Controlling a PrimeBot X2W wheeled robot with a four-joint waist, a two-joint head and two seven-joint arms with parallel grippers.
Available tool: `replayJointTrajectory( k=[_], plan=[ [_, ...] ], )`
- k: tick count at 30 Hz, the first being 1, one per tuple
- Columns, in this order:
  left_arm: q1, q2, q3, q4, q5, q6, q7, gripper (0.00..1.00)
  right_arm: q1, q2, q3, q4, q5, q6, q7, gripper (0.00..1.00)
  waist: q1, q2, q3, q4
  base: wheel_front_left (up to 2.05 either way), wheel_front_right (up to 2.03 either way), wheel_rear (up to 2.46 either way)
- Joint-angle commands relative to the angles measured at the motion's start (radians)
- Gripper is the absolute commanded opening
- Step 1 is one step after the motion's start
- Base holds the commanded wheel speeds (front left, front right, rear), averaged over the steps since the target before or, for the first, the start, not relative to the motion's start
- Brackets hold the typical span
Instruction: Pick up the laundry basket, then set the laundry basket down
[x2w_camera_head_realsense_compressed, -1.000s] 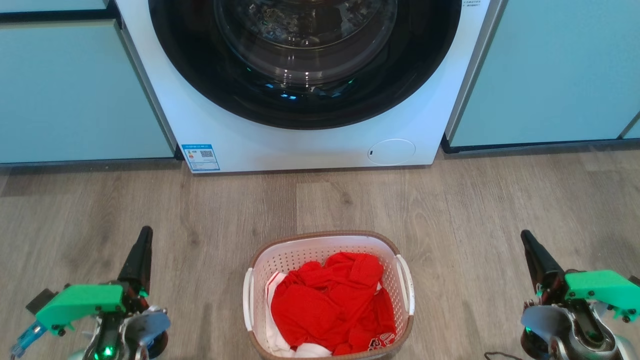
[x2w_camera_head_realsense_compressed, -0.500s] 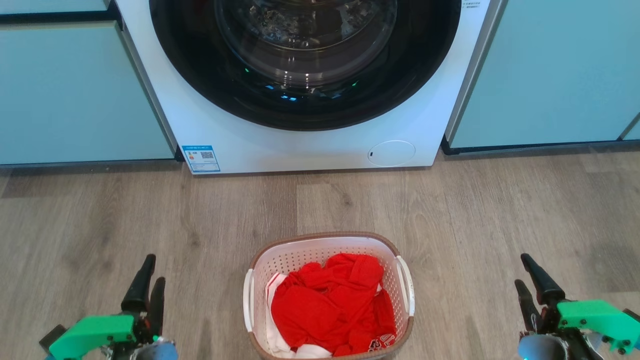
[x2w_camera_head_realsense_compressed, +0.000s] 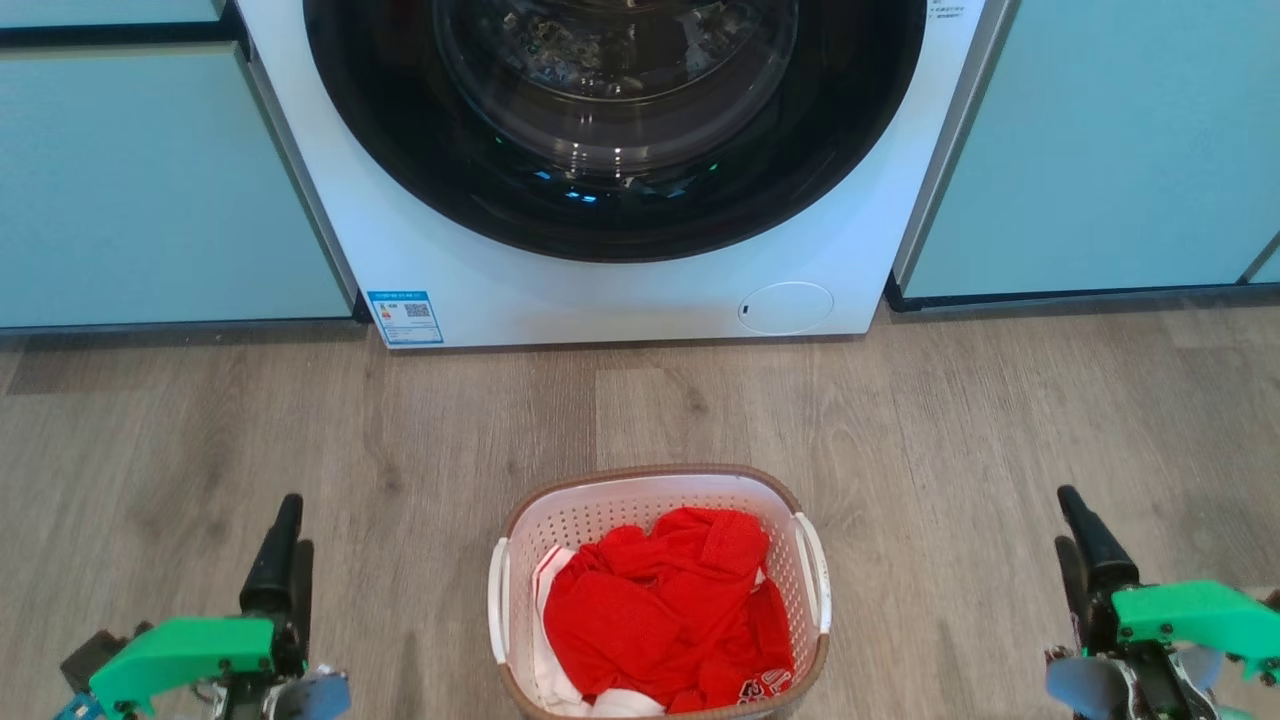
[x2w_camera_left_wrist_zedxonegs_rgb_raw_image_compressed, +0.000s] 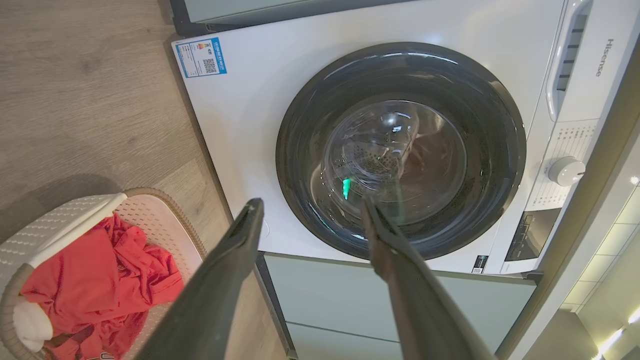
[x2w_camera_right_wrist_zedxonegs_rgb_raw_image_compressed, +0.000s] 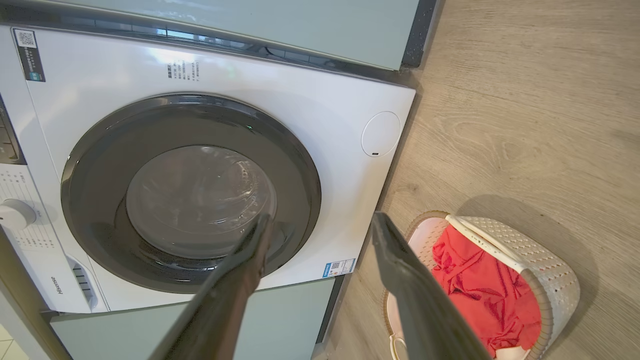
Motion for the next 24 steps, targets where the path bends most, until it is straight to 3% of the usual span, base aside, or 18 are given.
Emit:
replayJointTrajectory(
  k=[1,10,24],
  plan=[
    [-0.062,0.011,0.009,-0.044,0.023,-0.001,-0.011,1.0,-0.052,-0.006,-0.003,-0.047,-0.028,0.0,-0.015,1.0,-0.0003,0.0,0.0,0.001,0.0,0.0,0.0],
    [-0.071,0.012,0.013,-0.092,0.131,-0.002,-0.037,1.0,-0.063,-0.007,-0.012,-0.113,-0.119,0.0,-0.041,1.0,-0.0003,0.0,-0.001,0.005,0.0,0.0,0.0],
    [-0.102,0.013,0.016,-0.23,0.359,0.082,-0.081,1.0,-0.087,-0.008,0.06,-0.172,-0.395,-0.001,-0.085,1.0,-0.0003,0.0,0.002,0.011,0.0,0.0,0.0]
  ],
)
